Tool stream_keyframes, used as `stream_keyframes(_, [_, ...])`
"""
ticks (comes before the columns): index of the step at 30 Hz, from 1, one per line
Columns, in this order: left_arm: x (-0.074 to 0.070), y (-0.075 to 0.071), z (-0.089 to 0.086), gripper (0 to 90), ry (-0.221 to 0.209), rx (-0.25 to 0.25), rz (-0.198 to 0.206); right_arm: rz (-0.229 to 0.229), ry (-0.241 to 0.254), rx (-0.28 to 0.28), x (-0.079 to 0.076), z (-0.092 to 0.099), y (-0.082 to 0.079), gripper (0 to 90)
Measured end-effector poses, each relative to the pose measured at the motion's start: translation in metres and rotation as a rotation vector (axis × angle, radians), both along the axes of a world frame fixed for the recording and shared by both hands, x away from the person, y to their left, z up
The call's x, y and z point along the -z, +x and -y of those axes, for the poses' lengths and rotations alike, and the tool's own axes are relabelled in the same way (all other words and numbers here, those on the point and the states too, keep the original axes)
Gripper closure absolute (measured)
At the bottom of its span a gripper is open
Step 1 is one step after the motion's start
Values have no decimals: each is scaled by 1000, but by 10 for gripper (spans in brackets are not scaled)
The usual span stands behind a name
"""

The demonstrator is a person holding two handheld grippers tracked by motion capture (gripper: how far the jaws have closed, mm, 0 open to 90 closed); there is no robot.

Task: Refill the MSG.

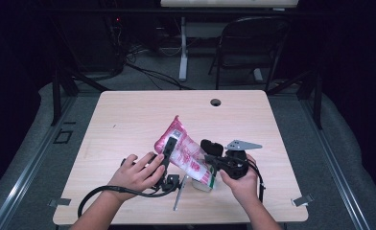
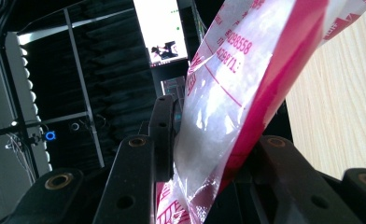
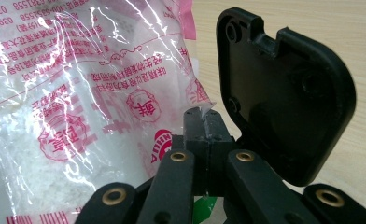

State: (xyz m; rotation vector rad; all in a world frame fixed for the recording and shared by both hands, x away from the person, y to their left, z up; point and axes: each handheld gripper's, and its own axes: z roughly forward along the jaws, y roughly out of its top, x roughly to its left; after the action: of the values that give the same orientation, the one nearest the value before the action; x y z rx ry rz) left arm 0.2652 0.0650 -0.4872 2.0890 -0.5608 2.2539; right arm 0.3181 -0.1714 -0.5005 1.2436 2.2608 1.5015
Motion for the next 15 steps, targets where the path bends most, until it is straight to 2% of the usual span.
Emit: stream_keyframes(15, [0, 0, 0, 683, 2, 3, 1, 0, 1, 4, 0, 0, 0, 900])
